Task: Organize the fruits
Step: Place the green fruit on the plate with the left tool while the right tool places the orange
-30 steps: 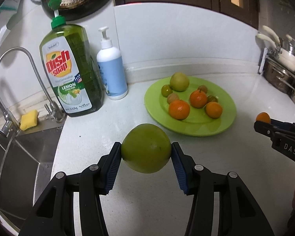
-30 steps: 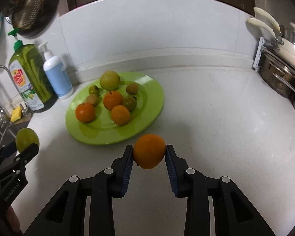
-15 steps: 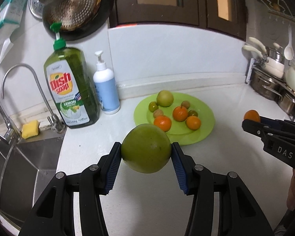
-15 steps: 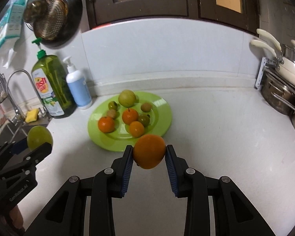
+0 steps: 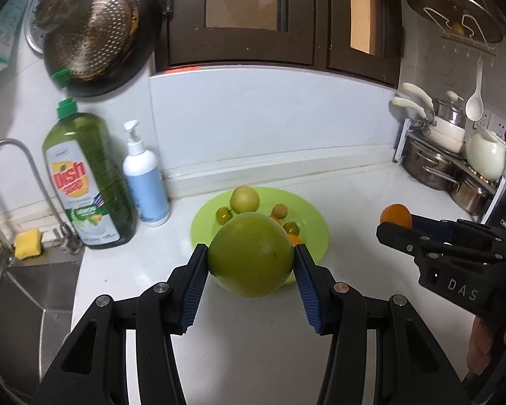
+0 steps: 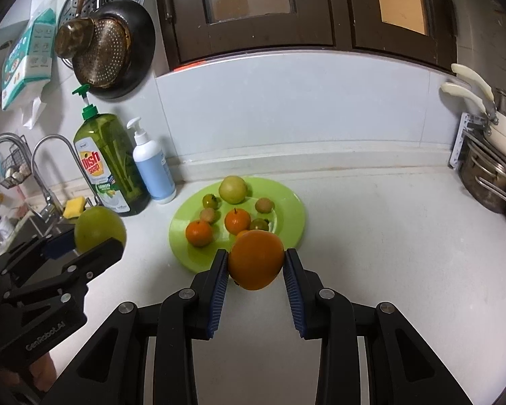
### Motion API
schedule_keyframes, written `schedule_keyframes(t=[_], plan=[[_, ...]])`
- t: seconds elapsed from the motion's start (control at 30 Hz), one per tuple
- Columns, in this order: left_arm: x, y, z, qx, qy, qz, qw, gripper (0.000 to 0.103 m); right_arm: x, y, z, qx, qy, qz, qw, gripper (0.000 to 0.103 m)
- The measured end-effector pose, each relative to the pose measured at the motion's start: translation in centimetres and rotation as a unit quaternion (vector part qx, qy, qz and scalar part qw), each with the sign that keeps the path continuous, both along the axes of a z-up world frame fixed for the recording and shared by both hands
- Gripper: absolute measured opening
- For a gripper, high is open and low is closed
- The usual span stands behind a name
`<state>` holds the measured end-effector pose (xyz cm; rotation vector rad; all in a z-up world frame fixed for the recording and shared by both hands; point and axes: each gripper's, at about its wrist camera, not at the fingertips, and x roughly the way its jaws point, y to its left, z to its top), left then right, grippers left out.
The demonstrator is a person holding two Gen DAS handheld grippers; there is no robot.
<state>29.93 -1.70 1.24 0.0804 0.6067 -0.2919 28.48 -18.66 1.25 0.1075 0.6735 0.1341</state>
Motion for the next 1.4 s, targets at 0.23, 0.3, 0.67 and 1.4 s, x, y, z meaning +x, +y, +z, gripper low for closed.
schedule_keyframes(t=[0.23, 0.3, 0.67, 1.4], plan=[[2.9, -1.5, 0.7, 0.0, 0.001, -0.013, 0.9999, 0.05, 2.4, -0.7, 0.7, -0.007, -0.008, 0.012, 1.0, 0.034], [3.9, -2.0, 0.8, 0.001, 0.001, -0.017, 0.9999, 0.05, 3.3, -0.9, 0.8, -0.008, -0.009, 0.016, 1.0, 0.034], [9.8, -3.4, -0.2, 0.013, 0.026, -0.03, 0.9991, 0.05, 9.4, -1.2, -0.7, -0.009, 0.016, 0.034, 0.999, 0.034], [19.0, -3.7, -6.8, 0.02, 0.13, -0.046, 0.9902, 0.05, 17.7, 0.3, -6.9, -0.02, 0.096, 0.055, 0.994, 0.034]])
